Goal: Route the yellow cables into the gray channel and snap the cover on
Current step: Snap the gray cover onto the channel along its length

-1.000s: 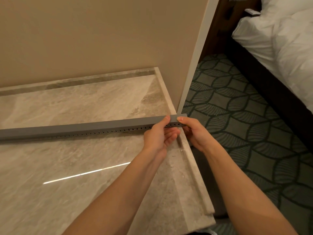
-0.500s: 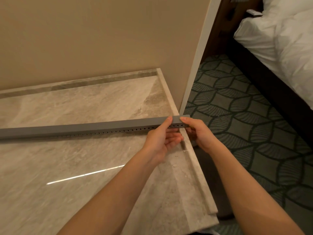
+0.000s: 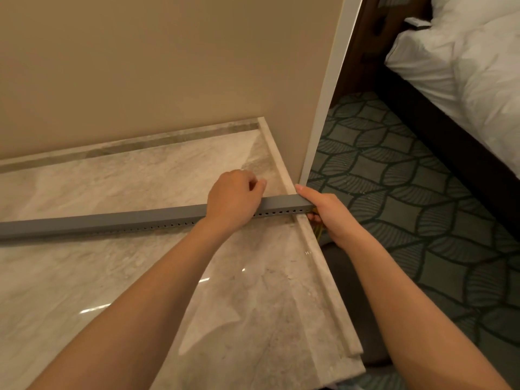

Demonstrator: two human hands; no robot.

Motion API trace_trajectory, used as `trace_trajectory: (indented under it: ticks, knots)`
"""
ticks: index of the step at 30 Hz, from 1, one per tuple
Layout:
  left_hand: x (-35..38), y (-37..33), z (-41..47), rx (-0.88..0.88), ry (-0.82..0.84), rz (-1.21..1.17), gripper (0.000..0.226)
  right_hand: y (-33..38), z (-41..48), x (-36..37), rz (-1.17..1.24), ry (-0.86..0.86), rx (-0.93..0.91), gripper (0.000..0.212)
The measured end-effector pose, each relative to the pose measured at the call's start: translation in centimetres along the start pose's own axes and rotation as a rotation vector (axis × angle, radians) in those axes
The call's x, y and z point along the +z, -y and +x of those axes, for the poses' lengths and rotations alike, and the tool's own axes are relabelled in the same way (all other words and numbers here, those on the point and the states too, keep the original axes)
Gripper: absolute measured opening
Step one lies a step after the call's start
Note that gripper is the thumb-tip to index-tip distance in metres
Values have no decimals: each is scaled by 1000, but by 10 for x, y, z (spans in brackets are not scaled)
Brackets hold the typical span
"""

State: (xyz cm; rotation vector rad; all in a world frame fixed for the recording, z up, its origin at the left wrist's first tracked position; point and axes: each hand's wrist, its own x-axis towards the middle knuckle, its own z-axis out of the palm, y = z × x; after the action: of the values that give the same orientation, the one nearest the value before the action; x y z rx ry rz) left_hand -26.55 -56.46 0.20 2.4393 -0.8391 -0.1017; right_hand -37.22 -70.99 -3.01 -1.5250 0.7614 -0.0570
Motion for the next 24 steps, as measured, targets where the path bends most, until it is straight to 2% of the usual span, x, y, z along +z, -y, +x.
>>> trace_trajectory:
  ticks: [3,7,12,24]
  knots:
    - [9,-3,13,-75,167,6,54,-3,1,2,90,3,-11,31]
    - [20,-9,21,-103,291,98,55,-9,0,7,234,-17,-47,27]
    - [27,-9,18,-60,257,154,56,-9,-1,8,304,-15,-67,24]
    - [27,-7,14,-13,198,182,60,-8,-3,8,272,-5,-59,26]
